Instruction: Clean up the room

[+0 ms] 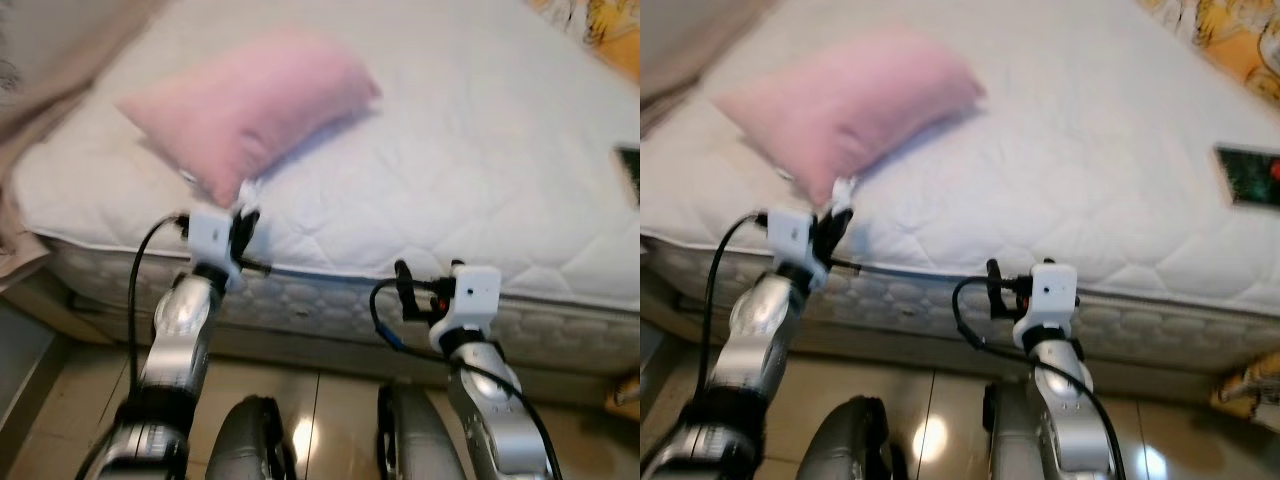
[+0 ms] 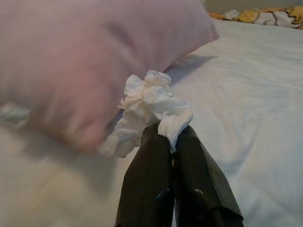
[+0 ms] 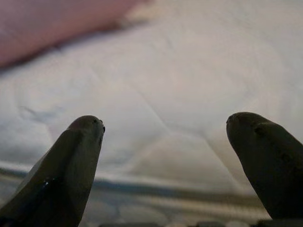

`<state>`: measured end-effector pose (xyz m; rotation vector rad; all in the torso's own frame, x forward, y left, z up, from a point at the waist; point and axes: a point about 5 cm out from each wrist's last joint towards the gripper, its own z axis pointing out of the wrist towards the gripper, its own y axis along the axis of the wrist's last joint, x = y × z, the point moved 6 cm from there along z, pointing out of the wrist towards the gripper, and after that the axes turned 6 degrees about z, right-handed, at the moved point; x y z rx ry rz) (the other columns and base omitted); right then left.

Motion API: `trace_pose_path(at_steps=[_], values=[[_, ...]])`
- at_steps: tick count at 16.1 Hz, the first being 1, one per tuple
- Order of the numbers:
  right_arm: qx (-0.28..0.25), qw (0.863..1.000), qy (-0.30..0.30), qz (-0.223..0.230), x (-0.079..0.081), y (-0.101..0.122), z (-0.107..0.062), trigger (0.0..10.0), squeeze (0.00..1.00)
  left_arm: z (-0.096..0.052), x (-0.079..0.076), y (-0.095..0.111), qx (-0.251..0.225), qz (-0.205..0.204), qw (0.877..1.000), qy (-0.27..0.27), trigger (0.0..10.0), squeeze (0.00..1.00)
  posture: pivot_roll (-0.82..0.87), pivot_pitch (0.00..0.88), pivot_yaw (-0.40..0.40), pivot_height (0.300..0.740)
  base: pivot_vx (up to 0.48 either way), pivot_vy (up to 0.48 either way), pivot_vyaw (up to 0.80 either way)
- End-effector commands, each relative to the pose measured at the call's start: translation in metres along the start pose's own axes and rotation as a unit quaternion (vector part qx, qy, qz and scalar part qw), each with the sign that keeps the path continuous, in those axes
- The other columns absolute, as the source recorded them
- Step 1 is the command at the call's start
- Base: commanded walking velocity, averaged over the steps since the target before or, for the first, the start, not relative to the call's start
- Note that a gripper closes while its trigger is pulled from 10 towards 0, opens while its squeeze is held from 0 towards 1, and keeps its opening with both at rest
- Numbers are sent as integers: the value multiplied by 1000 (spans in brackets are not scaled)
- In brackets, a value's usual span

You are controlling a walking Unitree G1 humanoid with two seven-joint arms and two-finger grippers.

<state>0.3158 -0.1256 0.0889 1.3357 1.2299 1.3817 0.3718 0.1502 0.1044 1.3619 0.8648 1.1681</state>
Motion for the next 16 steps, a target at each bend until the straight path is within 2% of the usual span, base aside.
trace_pose_path(at_steps=[1, 3, 4, 7, 11, 16], values=[[-4, 1000, 12, 17, 3, -1, 5, 10000, 0, -4, -6, -2, 12, -2, 1000, -8, 0, 0, -35, 0, 9, 648, 0, 0, 0], [-5, 1000, 15, 23, 5, -2, 11, 10000, 0, -4, -10, -3, 26, 8, 1000, -7, 0, 0, -28, 0, 4, 662, 0, 0, 0], [-8, 999, 19, 25, 6, -1, 14, 10000, 0, -2, -10, -4, 33, 9, 999, -2, 10000, 0, -27, 0, 3, 671, 0, 0, 0], [-8, 999, 16, 27, 0, -4, 20, 10000, 0, -4, -6, -9, 55, 28, 998, 4, 10000, 0, -20, 0, 0, 705, 0, 0, 0], [-4, 999, 15, 32, -2, -8, 26, 10000, 0, -6, -11, -13, 64, 23, 998, -8, 10000, 0, -4, 0, -8, 738, 0, 0, 0], [-2, 999, 25, 33, -1, -11, 29, 10000, 0, -8, -6, -17, 70, 18, 997, -5, 10000, 0, 12, 0, -15, 740, 0, 0, 0]])
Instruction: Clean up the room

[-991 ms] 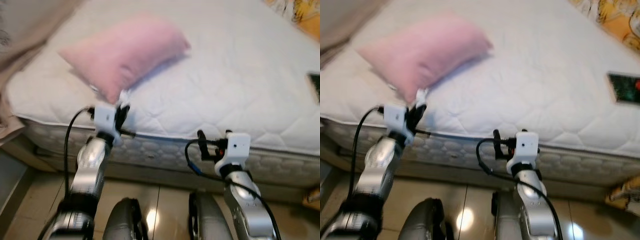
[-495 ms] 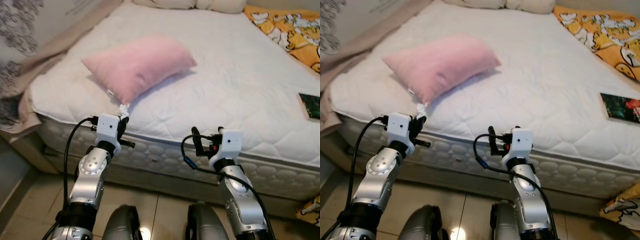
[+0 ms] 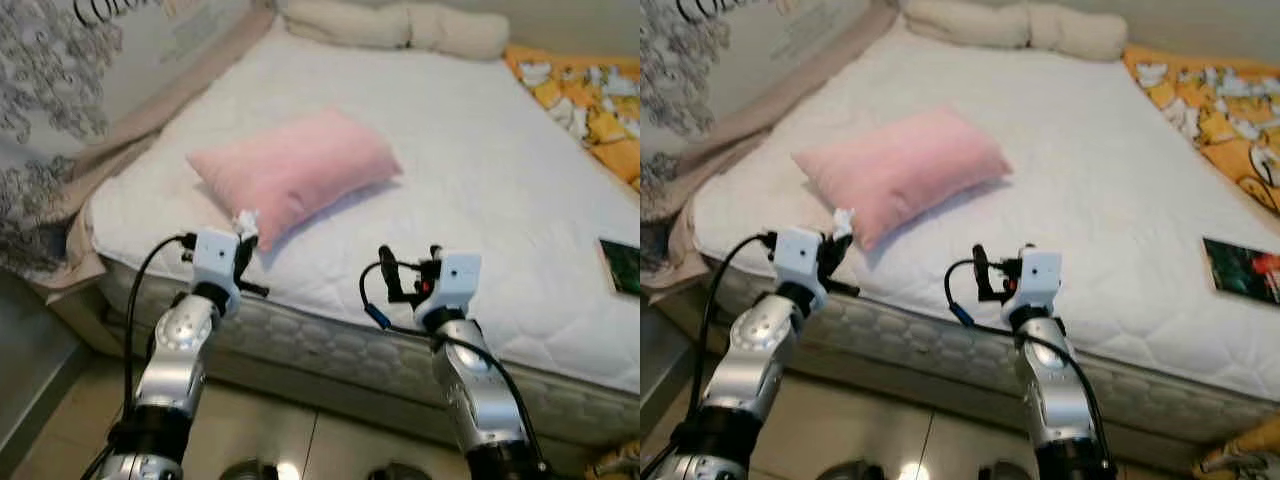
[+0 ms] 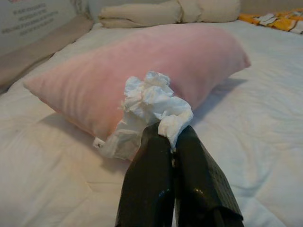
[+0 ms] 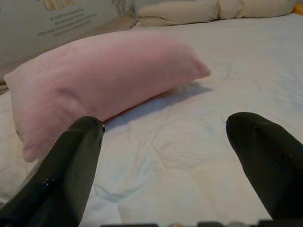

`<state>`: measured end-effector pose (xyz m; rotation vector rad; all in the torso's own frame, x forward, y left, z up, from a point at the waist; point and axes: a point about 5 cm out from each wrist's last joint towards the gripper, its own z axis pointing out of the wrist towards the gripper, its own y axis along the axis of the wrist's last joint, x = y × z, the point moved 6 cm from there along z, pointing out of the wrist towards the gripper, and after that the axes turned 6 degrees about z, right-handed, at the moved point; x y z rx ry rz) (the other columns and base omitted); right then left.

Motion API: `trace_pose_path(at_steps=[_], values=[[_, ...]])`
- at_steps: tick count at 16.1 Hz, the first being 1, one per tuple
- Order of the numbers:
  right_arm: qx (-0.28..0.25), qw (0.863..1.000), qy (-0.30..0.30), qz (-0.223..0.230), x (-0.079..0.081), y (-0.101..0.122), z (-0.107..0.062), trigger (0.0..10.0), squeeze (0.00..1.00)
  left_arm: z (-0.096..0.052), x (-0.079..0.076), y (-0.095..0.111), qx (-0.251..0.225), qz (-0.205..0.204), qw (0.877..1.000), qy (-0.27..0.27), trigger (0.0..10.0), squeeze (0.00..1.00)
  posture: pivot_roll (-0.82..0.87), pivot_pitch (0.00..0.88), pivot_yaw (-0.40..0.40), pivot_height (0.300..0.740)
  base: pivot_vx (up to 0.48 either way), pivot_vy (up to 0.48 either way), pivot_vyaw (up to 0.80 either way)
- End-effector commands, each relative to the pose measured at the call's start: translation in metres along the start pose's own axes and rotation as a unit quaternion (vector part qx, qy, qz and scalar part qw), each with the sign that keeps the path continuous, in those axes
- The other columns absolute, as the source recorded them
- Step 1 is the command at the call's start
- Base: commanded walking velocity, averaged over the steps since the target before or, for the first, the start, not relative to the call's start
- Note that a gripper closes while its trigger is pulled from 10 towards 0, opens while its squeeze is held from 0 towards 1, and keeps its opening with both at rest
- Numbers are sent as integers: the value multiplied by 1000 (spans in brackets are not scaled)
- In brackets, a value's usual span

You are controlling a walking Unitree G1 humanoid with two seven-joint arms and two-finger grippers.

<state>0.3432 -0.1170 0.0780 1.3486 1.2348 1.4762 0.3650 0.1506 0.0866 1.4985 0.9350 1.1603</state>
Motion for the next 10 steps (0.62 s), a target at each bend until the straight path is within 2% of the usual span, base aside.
trace_pose_path(at_steps=[1, 4, 10], values=[[-1, 1000, -4, 0, -5, -1, 0, 10000, 0, 0, 1, 0, 1, 1, 1000, -4, 10000, 0, 12, 0, -16, 740, 0, 0, 0], [17, 999, -24, -16, -16, -8, 1, 10000, 0, 2, 3, -1, 4, 6, 1000, -3, 10000, 0, 7, 0, -21, 740, 0, 0, 0], [23, 999, -20, -29, -19, -10, 4, 10000, 0, 4, 8, 2, -4, 9, 1000, -3, 10000, 0, 10, 0, -24, 740, 0, 0, 0]])
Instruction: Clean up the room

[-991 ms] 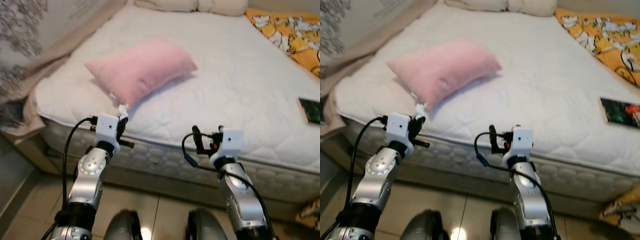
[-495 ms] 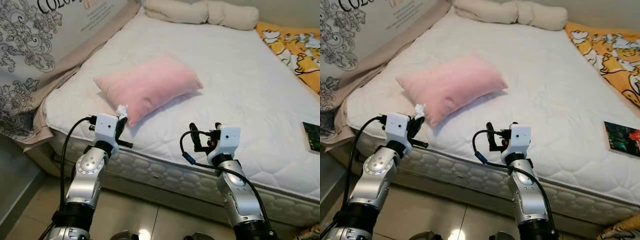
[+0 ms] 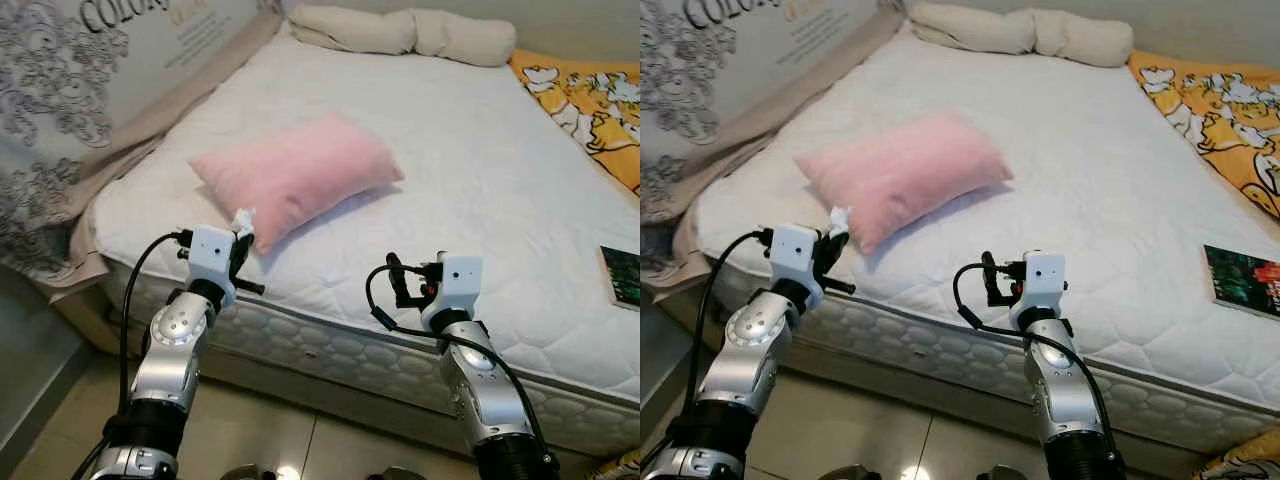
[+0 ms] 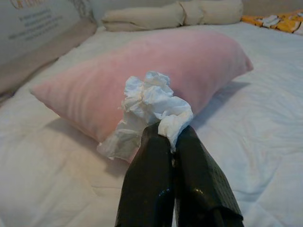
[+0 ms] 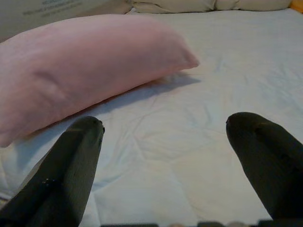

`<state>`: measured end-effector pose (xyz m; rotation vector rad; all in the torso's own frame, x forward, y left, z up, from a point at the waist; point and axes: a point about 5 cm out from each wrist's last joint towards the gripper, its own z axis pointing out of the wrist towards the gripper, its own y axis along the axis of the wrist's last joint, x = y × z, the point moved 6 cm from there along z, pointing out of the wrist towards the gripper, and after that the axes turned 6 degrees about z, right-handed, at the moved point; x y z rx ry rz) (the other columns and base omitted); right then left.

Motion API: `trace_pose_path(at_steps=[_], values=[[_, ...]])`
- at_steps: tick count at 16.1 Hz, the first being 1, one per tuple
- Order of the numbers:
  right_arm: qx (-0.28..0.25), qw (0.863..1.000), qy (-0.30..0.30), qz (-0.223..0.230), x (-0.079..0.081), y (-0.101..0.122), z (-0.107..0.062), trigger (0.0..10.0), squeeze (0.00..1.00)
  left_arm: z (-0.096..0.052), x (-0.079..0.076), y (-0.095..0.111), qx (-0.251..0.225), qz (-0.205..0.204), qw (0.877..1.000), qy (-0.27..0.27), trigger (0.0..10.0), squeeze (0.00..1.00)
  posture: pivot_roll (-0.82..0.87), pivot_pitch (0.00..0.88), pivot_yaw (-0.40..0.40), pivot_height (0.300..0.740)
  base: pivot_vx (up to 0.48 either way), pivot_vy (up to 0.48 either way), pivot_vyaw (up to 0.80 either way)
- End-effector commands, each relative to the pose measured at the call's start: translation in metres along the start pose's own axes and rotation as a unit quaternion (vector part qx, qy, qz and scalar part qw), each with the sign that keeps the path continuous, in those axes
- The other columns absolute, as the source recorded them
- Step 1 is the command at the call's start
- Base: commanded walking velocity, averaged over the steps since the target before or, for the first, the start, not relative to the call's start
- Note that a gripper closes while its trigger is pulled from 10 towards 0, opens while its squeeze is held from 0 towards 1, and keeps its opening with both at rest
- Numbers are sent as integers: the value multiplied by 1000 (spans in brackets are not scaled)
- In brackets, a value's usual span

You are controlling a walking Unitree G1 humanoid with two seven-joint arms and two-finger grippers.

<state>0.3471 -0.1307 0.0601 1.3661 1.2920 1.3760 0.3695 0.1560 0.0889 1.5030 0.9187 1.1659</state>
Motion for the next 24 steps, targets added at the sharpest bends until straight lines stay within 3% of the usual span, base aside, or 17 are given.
trace_pose_path(at_steps=[1, 4, 7, 11, 13, 16, 21, 24], values=[[-7, 1000, 0, 0, -1, 4, 2, 10000, 0, 2, 1, 2, -1, 6, 1000, -1, 10000, 0, 12, 0, -24, 740, 0, 0, 0], [-6, 1000, 3, 1, 0, 3, 4, 10000, 0, 1, 1, 2, -5, 11, 1000, -1, 10000, 0, 11, 0, -25, 740, 0, 0, 0], [-16, 1000, 16, -1, 3, 8, 6, 10000, 0, 2, 1, 4, -9, -14, 1000, -2, 10000, 0, 13, 0, -22, 740, 0, 0, 0], [-15, 1000, 16, 14, 4, 7, 7, 10000, 0, 3, 5, 0, 2, 2, 1000, 20, 10000, 0, 19, 0, -20, 740, 0, 0, 600], [-14, 1000, 17, 16, 4, 7, 8, 10000, 0, 1, 4, -2, 6, -8, 1000, 27, 10000, 0, 21, 0, -22, 740, 0, 0, 531], [-10, 999, 23, 26, 5, 6, 10, 10000, 0, -2, -9, -2, 5, -17, 1000, 18, 10000, 0, 33, 0, -30, 740, 0, 0, 463], [2, 999, 27, 36, 6, 1, 13, 10000, 0, -5, -15, -2, 10, -29, 999, 26, 10000, 0, 50, 0, -36, 740, 0, 0, 160], [7, 999, 32, 37, 9, -1, 15, 10000, 0, -5, -26, 4, 8, -33, 999, 15, 10000, 0, 55, 0, -37, 740, 0, 357, 0]])
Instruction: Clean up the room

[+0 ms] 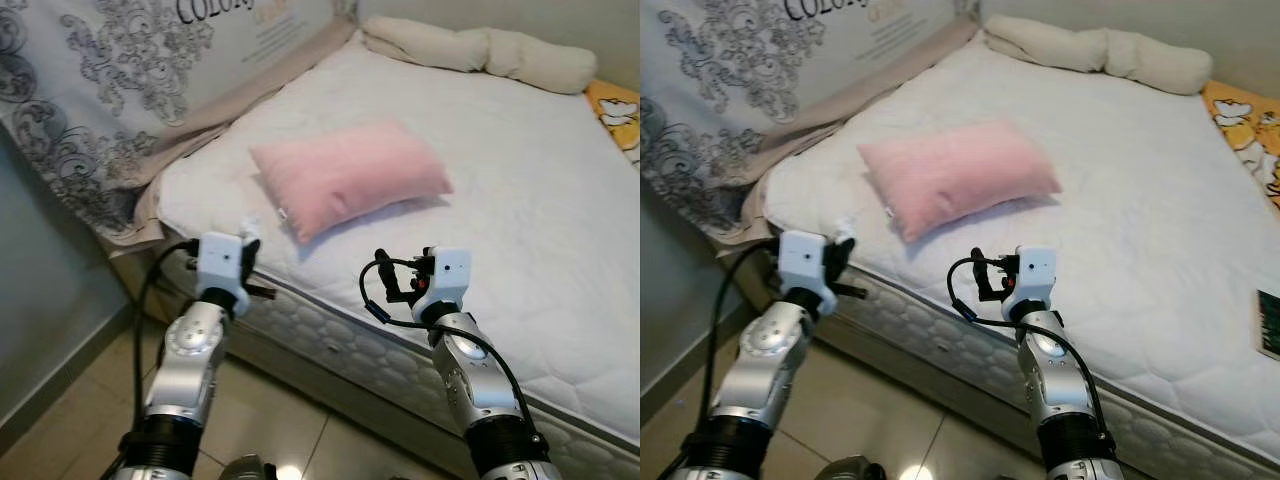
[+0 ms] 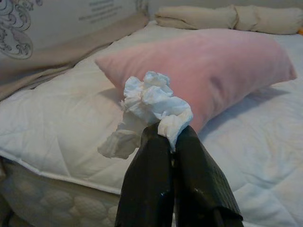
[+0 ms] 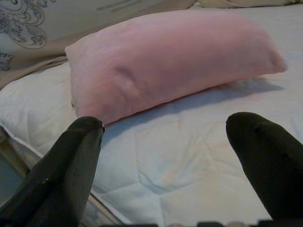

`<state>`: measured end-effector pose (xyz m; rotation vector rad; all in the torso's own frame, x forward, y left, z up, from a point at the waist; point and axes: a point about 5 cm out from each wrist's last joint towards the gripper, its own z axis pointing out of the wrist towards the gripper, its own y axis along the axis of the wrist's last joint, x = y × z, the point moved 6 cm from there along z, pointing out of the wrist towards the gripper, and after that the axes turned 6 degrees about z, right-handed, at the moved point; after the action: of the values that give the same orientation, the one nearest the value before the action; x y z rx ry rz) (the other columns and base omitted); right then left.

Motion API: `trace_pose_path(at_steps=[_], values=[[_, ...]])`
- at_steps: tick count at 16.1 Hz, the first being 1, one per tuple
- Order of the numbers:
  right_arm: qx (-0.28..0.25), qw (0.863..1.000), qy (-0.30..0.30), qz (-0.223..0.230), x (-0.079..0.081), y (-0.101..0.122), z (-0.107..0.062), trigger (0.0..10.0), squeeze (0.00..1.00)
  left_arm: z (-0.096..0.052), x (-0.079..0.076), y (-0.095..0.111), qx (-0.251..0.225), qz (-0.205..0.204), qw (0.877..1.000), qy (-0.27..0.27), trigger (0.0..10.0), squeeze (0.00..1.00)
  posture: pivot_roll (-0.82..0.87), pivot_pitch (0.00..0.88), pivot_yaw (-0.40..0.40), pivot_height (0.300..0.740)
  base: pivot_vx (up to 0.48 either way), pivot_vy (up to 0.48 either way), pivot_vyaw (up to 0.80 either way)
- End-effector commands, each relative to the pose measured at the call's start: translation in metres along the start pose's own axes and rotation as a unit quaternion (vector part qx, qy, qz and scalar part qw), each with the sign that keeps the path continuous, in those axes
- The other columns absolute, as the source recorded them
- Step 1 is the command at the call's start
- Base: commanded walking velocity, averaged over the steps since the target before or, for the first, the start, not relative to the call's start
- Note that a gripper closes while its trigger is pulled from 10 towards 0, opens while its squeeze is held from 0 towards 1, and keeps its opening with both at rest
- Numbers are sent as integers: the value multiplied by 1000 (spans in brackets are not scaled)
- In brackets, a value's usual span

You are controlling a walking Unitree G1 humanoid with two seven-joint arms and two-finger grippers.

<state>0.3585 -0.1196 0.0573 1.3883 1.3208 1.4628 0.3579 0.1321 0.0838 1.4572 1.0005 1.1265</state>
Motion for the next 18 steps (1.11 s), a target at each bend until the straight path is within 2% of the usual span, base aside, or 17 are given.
trace_pose_path(at_steps=[1, 2, 5, 7, 14, 17, 18], values=[[-1, 1000, 0, 9, 0, 2, 3, 10000, 0, 0, -2, 4, -3, 9, 1000, 2, 10000, 0, 57, 0, -39, 740, 0, 480, 0], [0, 1000, 1, 9, 1, 2, 4, 10000, 0, 0, -3, 5, -5, 15, 1000, 3, 10000, 0, 57, 0, -39, 740, 0, 480, 0], [5, 1000, 6, 5, 3, 1, 5, 10000, 0, 0, -5, 8, -10, 17, 1000, 4, 10000, 0, 55, 0, -39, 740, 0, 0, 0], [6, 1000, 7, 5, 3, 0, 5, 10000, 0, 0, -3, 7, -4, 33, 999, 9, 10000, 0, 52, 0, -38, 740, 0, 0, 0], [9, 1000, 12, 4, 4, -1, 6, 10000, 0, -1, -8, 8, -4, 32, 999, 19, 10000, 0, 57, 0, -42, 740, 0, -480, 0], [12, 1000, 14, 4, 5, -3, 6, 10000, 12, -2, -8, 9, -6, 20, 1000, 19, 10000, 0, 62, 0, -42, 740, 0, 0, 0], [12, 1000, 16, 4, 6, -3, 6, 10000, 8, -1, -7, 10, -5, 34, 999, 18, 10000, 0, 63, 0, -42, 740, 0, 0, 0]])
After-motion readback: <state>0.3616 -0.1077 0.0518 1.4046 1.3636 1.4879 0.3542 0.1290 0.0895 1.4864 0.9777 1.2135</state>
